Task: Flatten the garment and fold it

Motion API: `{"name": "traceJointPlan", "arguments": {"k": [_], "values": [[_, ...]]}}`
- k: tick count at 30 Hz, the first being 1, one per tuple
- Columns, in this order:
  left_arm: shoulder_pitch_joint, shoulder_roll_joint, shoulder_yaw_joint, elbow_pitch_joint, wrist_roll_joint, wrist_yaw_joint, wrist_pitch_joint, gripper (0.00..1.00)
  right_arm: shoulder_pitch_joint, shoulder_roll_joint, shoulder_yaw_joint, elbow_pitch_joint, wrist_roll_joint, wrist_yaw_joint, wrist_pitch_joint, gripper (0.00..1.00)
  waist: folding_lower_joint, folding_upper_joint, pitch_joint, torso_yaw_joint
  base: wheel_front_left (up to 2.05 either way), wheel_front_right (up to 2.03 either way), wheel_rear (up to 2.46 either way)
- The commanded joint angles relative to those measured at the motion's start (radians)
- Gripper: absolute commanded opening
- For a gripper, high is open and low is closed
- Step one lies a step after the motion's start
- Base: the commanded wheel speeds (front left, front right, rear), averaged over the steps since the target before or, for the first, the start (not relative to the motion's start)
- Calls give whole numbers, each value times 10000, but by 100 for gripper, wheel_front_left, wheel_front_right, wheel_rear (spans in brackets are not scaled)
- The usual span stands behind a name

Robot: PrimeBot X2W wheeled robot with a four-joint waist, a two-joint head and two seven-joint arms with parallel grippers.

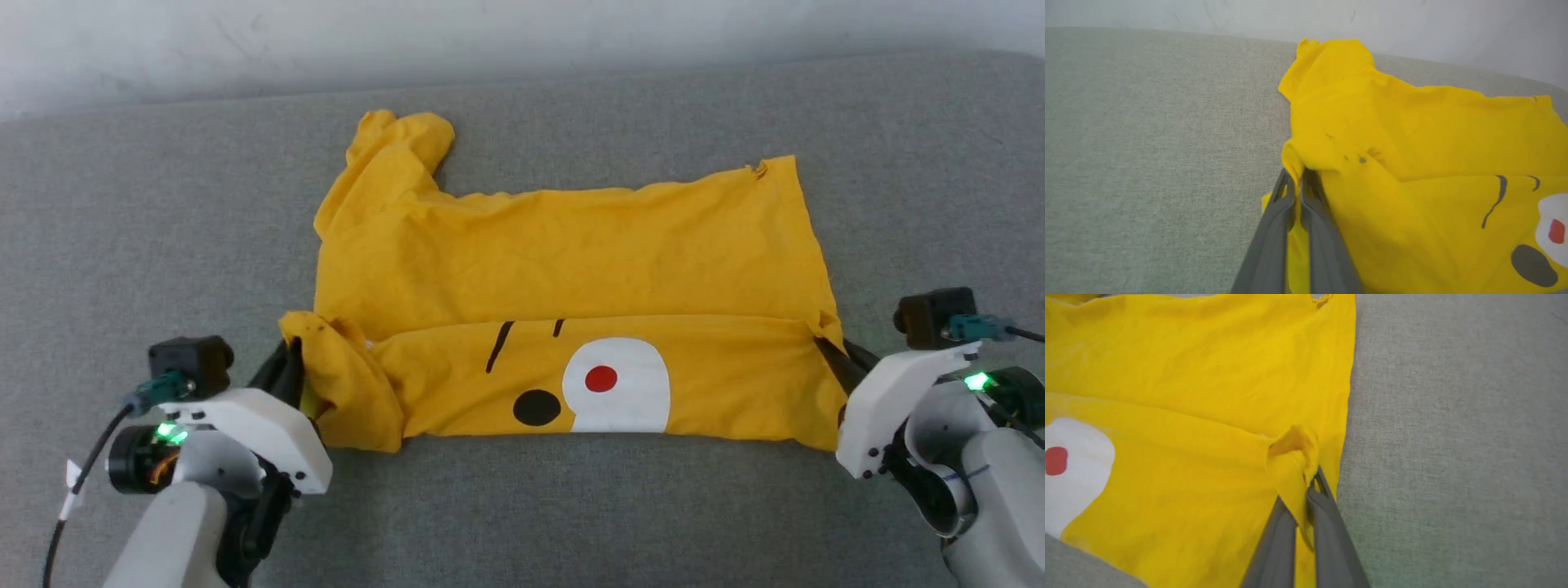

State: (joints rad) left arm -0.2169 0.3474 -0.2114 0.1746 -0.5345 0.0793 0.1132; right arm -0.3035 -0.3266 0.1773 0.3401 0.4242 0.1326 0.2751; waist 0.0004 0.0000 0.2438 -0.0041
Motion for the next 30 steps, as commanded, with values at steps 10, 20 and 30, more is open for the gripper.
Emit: {"name": "traceJointPlan", "arguments": {"k": [10, 20, 30], "values": [[-233, -461, 170, 984, -528, -373, -950, 100, -153, 26, 493, 1012, 275, -19, -2462, 100, -4, 0, -560, 240, 0, 0, 0], [595, 463, 590, -617, -654, 160, 134, 100, 1168, 478, -739, -1297, -1168, -19, -3337, 100, -4, 0, -1314, -98, 0, 0, 0], [613, 1538, -81, -2173, -1613, 187, 4379, 100, 2284, 1274, -1370, -3771, -1924, -19, -2311, 100, -4, 0, -1063, -680, 0, 0, 0]]}}
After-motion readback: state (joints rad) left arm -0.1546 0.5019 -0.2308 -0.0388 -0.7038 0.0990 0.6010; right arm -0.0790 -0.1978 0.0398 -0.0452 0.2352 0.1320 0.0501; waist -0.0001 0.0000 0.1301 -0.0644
